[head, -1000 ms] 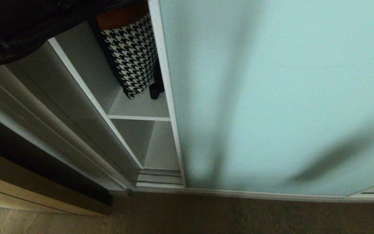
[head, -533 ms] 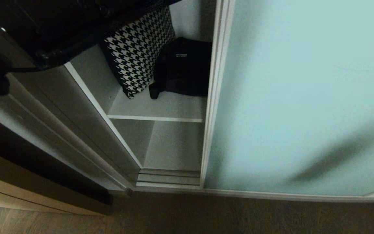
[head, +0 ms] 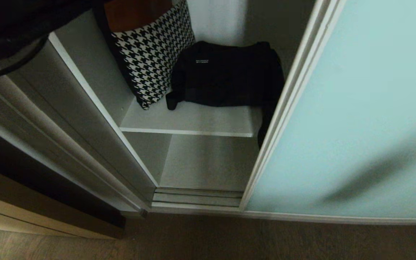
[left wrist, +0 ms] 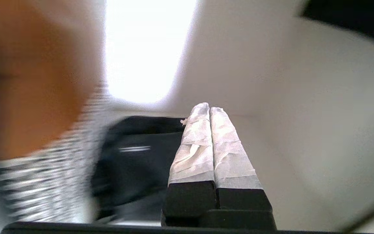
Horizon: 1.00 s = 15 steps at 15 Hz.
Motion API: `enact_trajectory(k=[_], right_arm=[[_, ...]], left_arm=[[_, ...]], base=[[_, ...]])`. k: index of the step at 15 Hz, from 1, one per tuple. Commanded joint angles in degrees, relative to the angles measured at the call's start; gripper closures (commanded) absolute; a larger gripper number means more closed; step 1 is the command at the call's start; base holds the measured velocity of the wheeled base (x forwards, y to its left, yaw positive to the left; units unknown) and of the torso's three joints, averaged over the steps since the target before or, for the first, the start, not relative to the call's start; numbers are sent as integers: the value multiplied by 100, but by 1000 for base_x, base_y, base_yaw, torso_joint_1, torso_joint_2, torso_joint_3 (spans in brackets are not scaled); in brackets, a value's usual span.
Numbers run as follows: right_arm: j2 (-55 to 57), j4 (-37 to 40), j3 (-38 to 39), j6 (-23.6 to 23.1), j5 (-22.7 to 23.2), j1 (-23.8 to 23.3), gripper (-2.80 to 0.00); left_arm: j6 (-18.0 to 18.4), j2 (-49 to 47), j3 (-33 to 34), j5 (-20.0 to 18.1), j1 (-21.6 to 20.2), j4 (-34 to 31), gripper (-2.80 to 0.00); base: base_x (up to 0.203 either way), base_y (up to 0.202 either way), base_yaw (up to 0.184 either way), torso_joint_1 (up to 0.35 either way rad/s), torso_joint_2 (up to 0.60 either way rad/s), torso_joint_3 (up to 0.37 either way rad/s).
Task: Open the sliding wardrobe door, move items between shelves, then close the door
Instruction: Open the door
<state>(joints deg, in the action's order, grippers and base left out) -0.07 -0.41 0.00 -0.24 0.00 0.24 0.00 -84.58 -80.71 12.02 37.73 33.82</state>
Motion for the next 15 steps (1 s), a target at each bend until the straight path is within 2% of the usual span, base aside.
enact_trajectory(k=[1, 4, 6, 10, 13, 15], right_arm=[[-1, -3, 3, -2, 0, 2, 0], [-1, -3, 5, -2, 0, 2, 0], [-10, -3, 9, -2, 0, 2, 0], [-1, -3, 7, -2, 0, 2, 0], [-4, -3, 8, -2, 0, 2, 0], [-1, -3, 0, -2, 0, 2, 0]], left_arm=[[-10, 537, 317, 41, -720, -236, 0], [9, 1291, 1417, 116, -1073, -360, 0], [36, 1827, 2330, 386, -1196, -380, 0], [86, 3480, 4679, 844, -1371, -373, 0], [87, 4860, 6359, 985, -1823, -392, 0], [88, 5632, 7088, 1018, -2139, -406, 0]], base=[[0, 0, 0, 0, 0, 0], [0, 0, 0, 0, 0, 0], [0, 0, 0, 0, 0, 0], [0, 0, 0, 0, 0, 0], [0, 0, 0, 0, 0, 0], [0, 0, 0, 0, 0, 0]])
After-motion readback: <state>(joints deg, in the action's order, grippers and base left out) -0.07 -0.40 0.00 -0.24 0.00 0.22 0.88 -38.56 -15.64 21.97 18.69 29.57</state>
